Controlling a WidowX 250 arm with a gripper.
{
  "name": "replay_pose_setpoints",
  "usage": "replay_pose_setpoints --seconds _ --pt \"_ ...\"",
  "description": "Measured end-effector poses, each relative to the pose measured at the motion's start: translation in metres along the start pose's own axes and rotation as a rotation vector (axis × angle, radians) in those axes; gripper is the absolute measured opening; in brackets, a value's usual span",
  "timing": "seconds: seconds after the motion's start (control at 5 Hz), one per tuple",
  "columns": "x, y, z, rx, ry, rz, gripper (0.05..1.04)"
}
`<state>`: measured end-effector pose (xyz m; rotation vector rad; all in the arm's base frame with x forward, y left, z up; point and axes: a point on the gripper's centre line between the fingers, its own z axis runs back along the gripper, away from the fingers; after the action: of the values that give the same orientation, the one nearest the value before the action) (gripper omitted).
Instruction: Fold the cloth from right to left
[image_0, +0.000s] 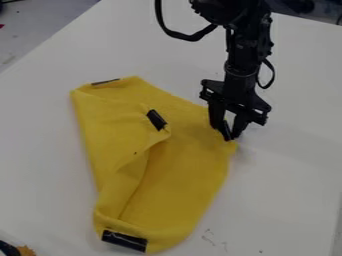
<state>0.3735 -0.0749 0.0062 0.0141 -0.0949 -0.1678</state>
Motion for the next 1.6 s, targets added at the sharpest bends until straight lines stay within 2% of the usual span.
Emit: replay_pose_setpoints --seconds 0.2,0.4,0.6,0.8,1.0,1.2,1.4,1.6 --pt "0.000 0.002 0.000 0.009 0.001 -0.006 0.275" --pt "-0.001 0.006 0.002 0.035 0.008 0.015 0.120" --pt "0.002 0.011 0.032 0.055 -0.050 0.073 0.066" --pt "-0.010 0.036 0.057 0.063 -0.115 0.188 0.062" --pt "-0.044 0.076 0.064 0.069 -0.164 0.341 0.062" --pt "-0.081 0.098 0.049 0.039 -0.179 0.438 0.062" --pt "-0.102 0.117 0.033 -0.019 -0.199 0.513 0.062" --pt "-0.108 0.125 0.014 -0.063 -0.195 0.511 0.087"
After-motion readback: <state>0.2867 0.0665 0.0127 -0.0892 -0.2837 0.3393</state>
